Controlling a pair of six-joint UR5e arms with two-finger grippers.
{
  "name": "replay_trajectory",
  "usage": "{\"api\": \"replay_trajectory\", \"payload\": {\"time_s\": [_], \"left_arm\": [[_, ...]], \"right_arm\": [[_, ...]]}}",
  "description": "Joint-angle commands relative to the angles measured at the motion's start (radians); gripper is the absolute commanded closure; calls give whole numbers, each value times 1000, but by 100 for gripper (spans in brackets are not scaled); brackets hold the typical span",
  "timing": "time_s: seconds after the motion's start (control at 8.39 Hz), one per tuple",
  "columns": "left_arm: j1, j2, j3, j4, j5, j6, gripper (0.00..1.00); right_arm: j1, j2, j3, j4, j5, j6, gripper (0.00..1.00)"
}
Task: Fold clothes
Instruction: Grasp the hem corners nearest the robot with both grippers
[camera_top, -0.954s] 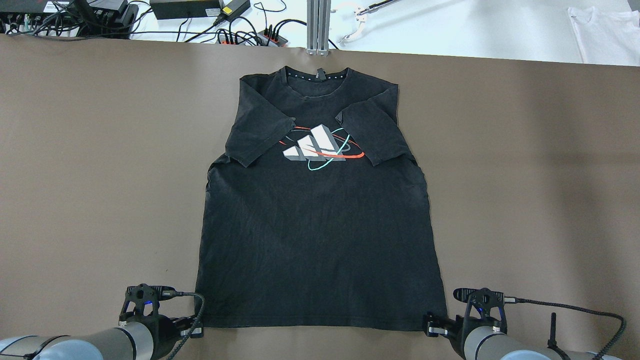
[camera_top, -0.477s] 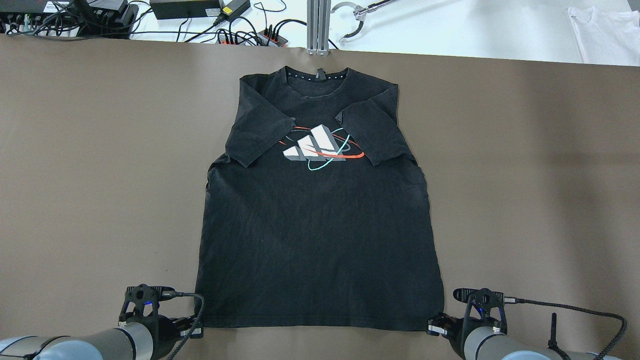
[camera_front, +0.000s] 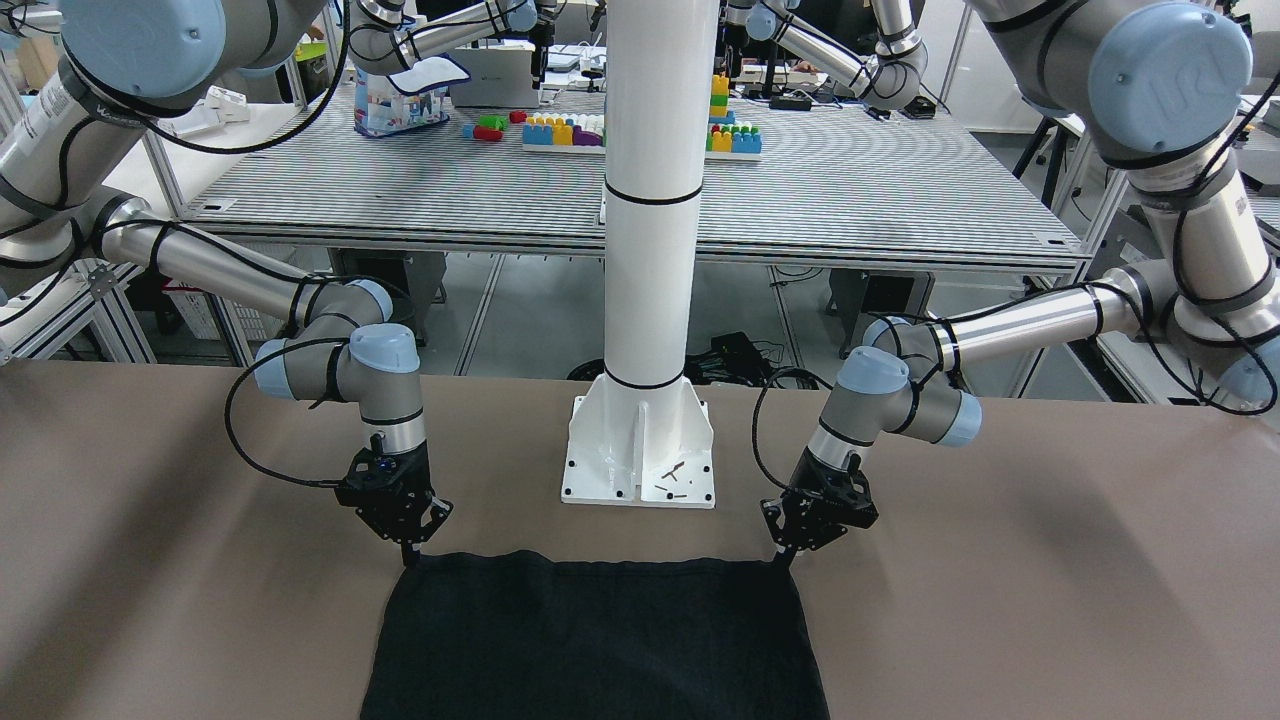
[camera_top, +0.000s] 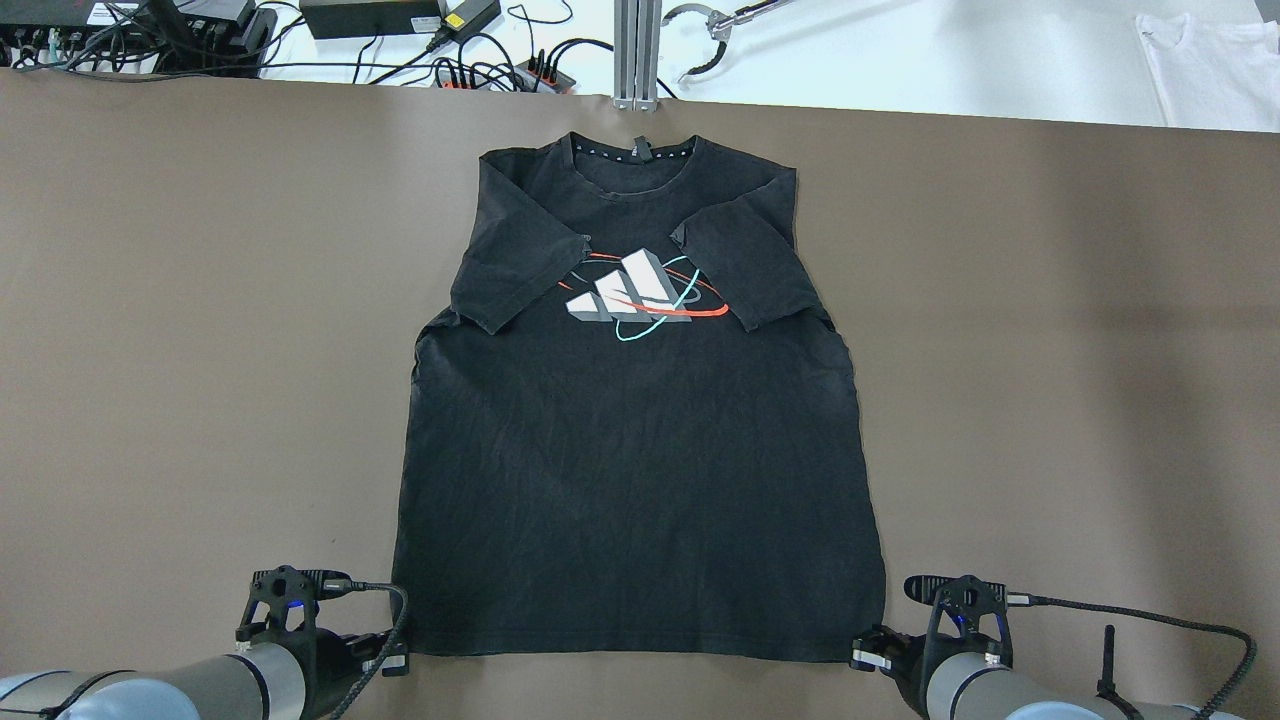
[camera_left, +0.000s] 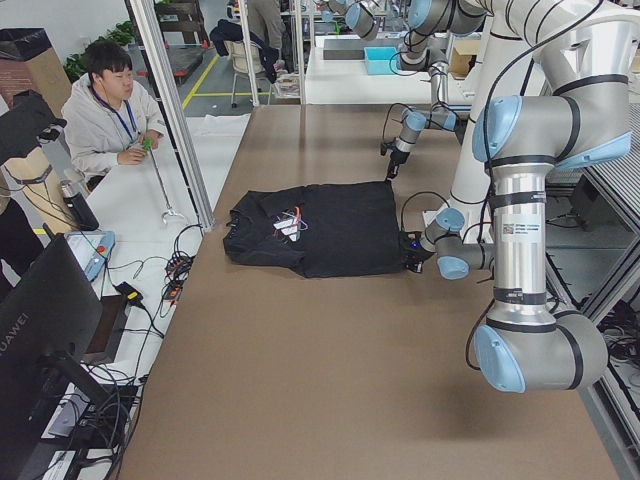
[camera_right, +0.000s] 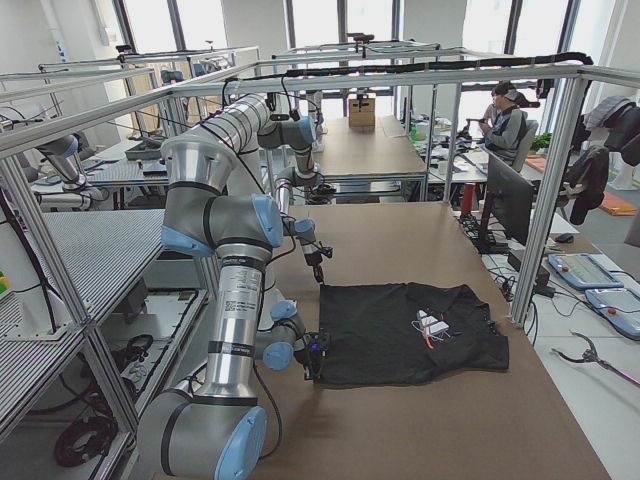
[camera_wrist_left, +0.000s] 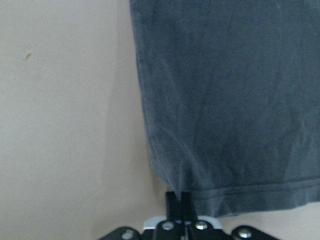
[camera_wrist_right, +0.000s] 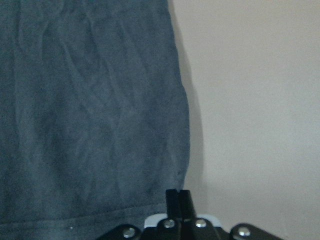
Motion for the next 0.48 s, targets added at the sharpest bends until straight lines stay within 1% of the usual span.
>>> {"api": "replay_trajectory", "payload": {"time_s": [0.0, 0.12, 0.24, 0.36], "left_arm": [[-57, 0, -93, 42, -65, 34, 100], [-106, -2, -135, 84, -126, 48, 100], [-152, -5, -155, 111, -176, 50, 100], [-207, -35, -156, 151, -229, 54, 100]], "right_arm": [[14, 12, 71, -14, 12, -15, 100], [59, 26, 80, -14, 29, -41, 100], [136, 44, 88, -27, 104, -95, 100], [222, 87, 95, -85, 201, -112, 100]]}}
